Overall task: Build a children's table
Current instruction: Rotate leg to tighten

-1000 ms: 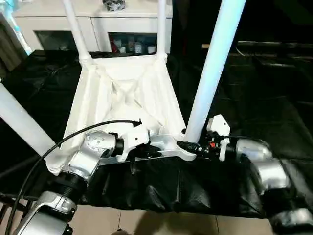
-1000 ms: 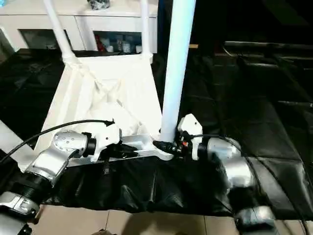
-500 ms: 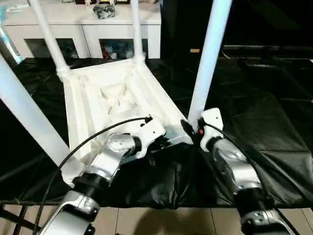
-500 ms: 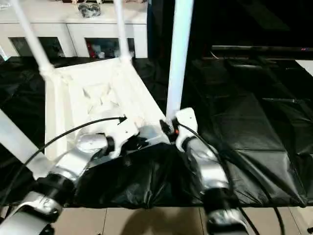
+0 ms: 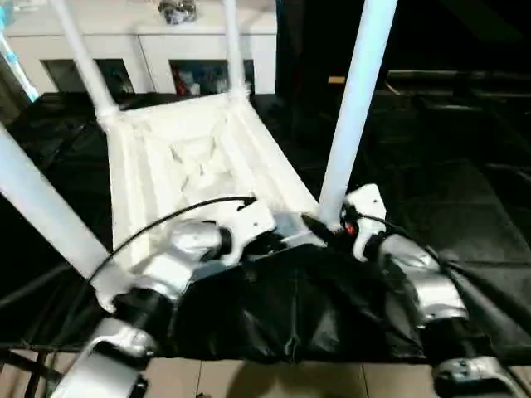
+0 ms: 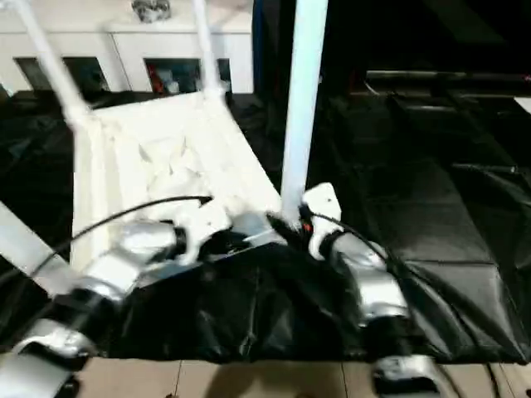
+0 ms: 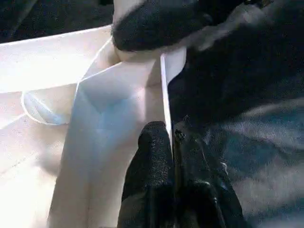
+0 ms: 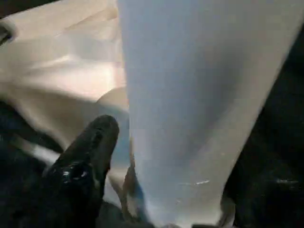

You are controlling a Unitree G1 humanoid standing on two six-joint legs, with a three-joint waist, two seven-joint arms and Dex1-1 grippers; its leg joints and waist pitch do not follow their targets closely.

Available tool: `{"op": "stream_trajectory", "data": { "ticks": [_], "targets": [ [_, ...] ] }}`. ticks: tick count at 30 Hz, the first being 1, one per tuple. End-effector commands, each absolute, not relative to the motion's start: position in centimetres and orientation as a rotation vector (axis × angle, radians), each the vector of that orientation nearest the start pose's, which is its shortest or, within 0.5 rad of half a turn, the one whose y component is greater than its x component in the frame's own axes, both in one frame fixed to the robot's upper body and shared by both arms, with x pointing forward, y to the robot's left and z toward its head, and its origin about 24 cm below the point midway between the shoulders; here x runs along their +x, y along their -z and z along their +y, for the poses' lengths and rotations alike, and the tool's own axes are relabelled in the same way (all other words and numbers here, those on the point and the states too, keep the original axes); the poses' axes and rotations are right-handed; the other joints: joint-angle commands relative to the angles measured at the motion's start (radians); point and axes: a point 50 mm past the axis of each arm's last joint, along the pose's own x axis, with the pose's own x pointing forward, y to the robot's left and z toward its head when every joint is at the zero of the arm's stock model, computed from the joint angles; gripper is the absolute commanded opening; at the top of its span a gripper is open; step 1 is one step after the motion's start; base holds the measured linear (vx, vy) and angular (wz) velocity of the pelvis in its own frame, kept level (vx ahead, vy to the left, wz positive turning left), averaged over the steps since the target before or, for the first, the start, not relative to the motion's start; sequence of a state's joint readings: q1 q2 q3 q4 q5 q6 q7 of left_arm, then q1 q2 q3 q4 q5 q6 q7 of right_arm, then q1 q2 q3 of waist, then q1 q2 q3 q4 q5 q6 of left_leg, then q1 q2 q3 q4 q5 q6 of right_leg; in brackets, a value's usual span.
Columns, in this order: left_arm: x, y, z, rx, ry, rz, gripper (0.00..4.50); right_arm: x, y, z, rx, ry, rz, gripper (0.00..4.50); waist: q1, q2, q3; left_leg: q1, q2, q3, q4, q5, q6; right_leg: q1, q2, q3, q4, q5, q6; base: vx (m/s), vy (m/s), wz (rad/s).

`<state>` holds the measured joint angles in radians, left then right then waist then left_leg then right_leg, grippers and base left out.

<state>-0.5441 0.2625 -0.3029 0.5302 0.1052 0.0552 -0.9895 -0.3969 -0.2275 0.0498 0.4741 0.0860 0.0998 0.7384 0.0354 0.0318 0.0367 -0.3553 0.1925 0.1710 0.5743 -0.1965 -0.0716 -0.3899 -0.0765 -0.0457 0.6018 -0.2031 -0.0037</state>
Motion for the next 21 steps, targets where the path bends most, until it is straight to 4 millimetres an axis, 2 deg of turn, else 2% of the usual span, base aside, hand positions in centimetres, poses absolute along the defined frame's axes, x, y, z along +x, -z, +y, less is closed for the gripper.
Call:
{"op": "stream_trajectory", "data": {
  "ticks": [1, 3, 5, 6, 7, 10, 12, 13, 15, 18, 21],
  "targets": [
    [30.9, -5.0, 9.4, 0.484, 1.302, 0.286, 0.0, 30.4, -3.0, -13.6, -0.078, -0.907, 0.276, 3.47, 0.002, -0.003, -0.056, -0.001, 0.03, -0.003, -0.056, -0.141, 0.079, 0.051, -0.055, 0.036, -0.062, -0.031, -0.263, 0.0, 0.0, 0.0],
    [30.9, -5.0, 9.9, 0.485, 1.318, 0.294, 0.0, 30.0, -3.4, -13.9, -0.083, -0.994, 0.275, 3.47, 0.008, -0.001, -0.058, -0.002, 0.032, -0.003, -0.053, -0.113, 0.098, 0.051, -0.053, 0.035, -0.053, 0.046, -0.285, 0.0, 0.0, 0.0],
    [30.8, -4.9, 10.6, 0.488, 1.346, 0.31, 0.0, 29.6, -3.7, -14.3, -0.094, -1.085, 0.29, 3.47, 0.012, -0.005, -0.058, -0.003, 0.034, -0.001, -0.05, -0.104, 0.109, 0.052, -0.052, 0.033, -0.05, 0.07, -0.292, 0.0, 0.0, 0.0],
    [30.8, -4.9, 10.7, 0.485, 1.357, 0.314, 0.0, 29.5, -3.8, -14.4, -0.098, -1.108, 0.29, 3.47, 0.016, -0.003, -0.06, -0.004, 0.035, 0.0, -0.047, -0.092, 0.116, 0.05, -0.053, 0.033, -0.046, 0.086, -0.297, 0.0, 0.0, 0.0],
    [30.7, -4.9, 11.0, 0.481, 1.372, 0.317, 0.0, 29.3, -3.9, -14.5, -0.111, -1.158, 0.292, 3.32, 0.02, -0.004, -0.061, -0.005, 0.034, 0.001, -0.045, -0.087, 0.119, 0.051, -0.054, 0.032, -0.045, 0.095, -0.3, 0.0, 0.0, 0.0],
    [30.7, -4.9, 11.1, 0.47, 1.385, 0.32, 0.0, 29.2, -4.0, -14.5, -0.113, -1.199, 0.302, 3.14, 0.026, -0.004, -0.058, -0.005, 0.035, 0.003, -0.045, -0.113, 0.115, 0.047, -0.055, 0.032, -0.047, 0.058, -0.299, 0.0, 0.0, 0.0],
    [30.7, -4.9, 11.3, 0.466, 1.397, 0.323, 0.0, 29.0, -4.0, -14.5, -0.107, -1.239, 0.316, 3.09, 0.028, -0.006, -0.055, -0.004, 0.036, 0.002, -0.048, -0.139, 0.101, 0.046, -0.055, 0.033, -0.051, 0.005, -0.292, 0.0, 0.0, 0.0],
    [30.6, -4.9, 11.4, 0.471, 1.414, 0.331, 0.0, 28.9, -4.0, -14.4, -0.11, -1.265, 0.324, 2.81, 0.028, -0.009, -0.054, -0.005, 0.036, 0.001, -0.05, -0.153, 0.089, 0.045, -0.056, 0.034, -0.053, -0.032, -0.282, 0.0, 0.0, 0.0],
    [30.6, -4.9, 11.6, 0.476, 1.42, 0.334, 0.0, 28.9, -4.1, -14.4, -0.113, -1.276, 0.325, 2.7, 0.028, -0.008, -0.053, -0.005, 0.036, 0.001, -0.05, -0.155, 0.082, 0.045, -0.057, 0.034, -0.055, -0.056, -0.274, 0.0, 0.0, 0.0],
    [30.6, -4.9, 11.8, 0.48, 1.432, 0.342, 0.0, 28.8, -4.1, -14.3, -0.109, -1.296, 0.324, 2.53, 0.028, -0.01, -0.054, -0.005, 0.035, 0.001, -0.051, -0.15, 0.076, 0.045, -0.056, 0.035, -0.054, -0.06, -0.269, 0.0, 0.0, 0.0],
    [30.6, -4.8, 12.0, 0.483, 1.442, 0.35, 0.0, 28.7, -4.2, -14.2, -0.099, -1.317, 0.328, 2.24, 0.03, -0.008, -0.056, -0.004, 0.036, 0.0, -0.049, -0.127, 0.082, 0.044, -0.056, 0.034, -0.051, -0.027, -0.273, 0.0, 0.0, 0.0]
  ]
}}
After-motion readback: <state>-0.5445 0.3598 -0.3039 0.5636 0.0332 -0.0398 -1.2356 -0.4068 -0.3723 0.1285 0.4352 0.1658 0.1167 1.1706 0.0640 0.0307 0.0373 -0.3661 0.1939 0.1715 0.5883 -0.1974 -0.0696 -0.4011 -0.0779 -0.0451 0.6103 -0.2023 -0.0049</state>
